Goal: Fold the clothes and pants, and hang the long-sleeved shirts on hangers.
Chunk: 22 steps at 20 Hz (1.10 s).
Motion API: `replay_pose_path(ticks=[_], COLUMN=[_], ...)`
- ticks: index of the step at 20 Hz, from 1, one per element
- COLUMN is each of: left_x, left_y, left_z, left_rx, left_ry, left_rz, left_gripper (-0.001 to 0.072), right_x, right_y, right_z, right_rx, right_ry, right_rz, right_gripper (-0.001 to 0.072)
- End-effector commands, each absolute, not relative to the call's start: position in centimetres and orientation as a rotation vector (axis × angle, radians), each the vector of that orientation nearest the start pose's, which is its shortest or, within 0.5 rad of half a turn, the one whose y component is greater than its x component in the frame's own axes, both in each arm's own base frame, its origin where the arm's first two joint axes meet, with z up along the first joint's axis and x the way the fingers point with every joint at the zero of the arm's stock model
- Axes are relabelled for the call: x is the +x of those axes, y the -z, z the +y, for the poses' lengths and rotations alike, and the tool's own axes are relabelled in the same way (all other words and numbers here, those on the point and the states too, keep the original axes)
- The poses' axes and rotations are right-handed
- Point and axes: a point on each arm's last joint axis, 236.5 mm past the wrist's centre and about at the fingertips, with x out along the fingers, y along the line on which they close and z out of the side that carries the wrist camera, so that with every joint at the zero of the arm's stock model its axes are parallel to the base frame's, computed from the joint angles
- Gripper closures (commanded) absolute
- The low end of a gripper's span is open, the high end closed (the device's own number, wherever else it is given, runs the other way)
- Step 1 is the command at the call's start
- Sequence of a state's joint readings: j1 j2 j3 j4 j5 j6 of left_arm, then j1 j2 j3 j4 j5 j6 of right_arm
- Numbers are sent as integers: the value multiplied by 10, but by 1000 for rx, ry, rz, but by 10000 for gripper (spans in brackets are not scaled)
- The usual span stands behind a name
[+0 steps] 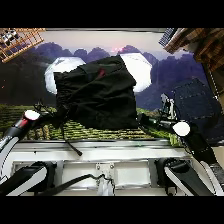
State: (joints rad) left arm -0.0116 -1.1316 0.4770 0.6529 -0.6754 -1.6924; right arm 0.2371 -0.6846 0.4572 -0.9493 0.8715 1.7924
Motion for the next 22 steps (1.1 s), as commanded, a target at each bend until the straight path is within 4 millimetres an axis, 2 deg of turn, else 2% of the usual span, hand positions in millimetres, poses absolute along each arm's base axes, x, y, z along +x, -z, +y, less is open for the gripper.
replay_pose_path(ticks=[1,3,4,6,7,10,13,18,21,22], left_x=[319,313,310,306,306,304,302,300,300,300], left_y=[76,65,60,53,52,52,52,52,52,52], left_z=[-134,-141,-145,-148,-149,-150,-152,-153,-153,-153], left_rx=[-1091,-1037,-1009,-968,-963,-961,-960,-957,-957,-957], left_ry=[59,142,181,234,238,246,255,265,265,265], left_rz=[1187,1190,1189,1183,1181,1188,1198,1204,1204,1204], left_gripper=[703,703,703,703,703,703,703,703,703,703], right_x=[213,195,187,175,174,199,224,236,248,257], right_y=[15,24,27,43,52,63,70,95,100,98], right_z=[155,142,141,138,139,145,141,133,130,128], right_rx=[663,684,727,819,871,1049,1125,1123,1081,1083], right_ry=[-229,-142,-110,-32,-1,33,85,168,167,172], right_rz=[1278,1321,1333,1349,1350,1248,1175,1180,1170,1139], right_gripper=[377,374,346,237,230,229,229,228,231,269])
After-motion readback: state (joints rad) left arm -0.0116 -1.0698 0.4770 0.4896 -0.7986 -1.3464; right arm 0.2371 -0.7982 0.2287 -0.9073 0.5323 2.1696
